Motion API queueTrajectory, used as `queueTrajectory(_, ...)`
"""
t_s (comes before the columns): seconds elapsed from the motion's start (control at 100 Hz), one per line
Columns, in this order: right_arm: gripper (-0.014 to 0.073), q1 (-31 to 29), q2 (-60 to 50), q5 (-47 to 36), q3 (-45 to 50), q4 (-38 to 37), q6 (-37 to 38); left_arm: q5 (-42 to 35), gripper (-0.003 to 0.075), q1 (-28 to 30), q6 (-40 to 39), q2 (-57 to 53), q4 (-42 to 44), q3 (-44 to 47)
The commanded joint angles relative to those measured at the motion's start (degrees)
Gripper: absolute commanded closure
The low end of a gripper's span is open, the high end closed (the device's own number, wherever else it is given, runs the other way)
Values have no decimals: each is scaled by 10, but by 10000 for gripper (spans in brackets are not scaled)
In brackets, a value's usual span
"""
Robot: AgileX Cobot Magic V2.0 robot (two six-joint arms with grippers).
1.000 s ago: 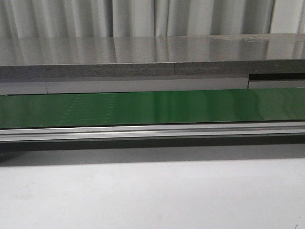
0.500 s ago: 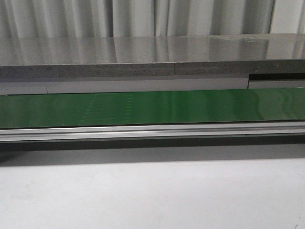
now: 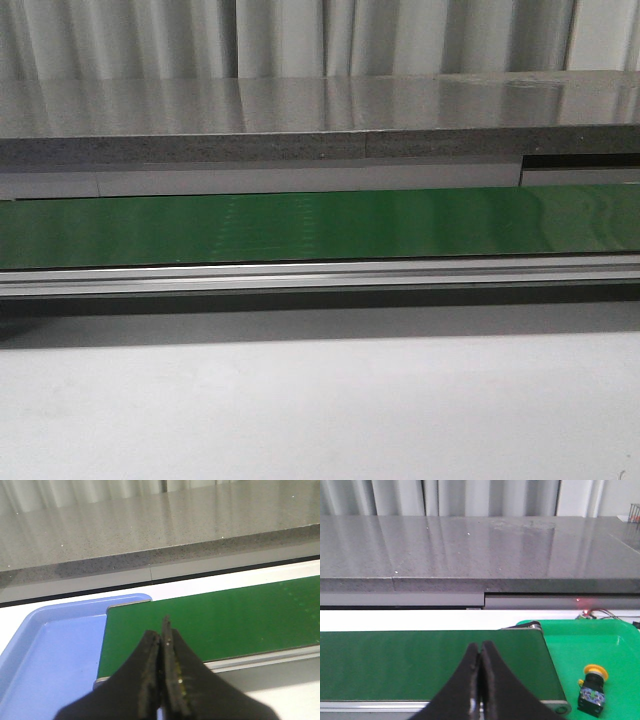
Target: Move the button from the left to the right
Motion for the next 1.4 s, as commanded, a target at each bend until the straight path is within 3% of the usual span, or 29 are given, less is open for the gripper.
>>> queueTrajectory(0.0,662,22,-20,-48,1,-16,-4,-44,739,-3,-1,4,-2,-17)
queueTrajectory(0.19,662,63,-88,-83,86,-23,0,-44,739,-3,-1,4,-2,-17)
queueTrajectory(0.5,662,60,-197,-124,224,-23,50,-44,739,-3,-1,4,-2,-17)
queueTrajectory(1.39,662,50,-194,-102,223,-28,57,-45,739,-3,-1,4,-2,-17)
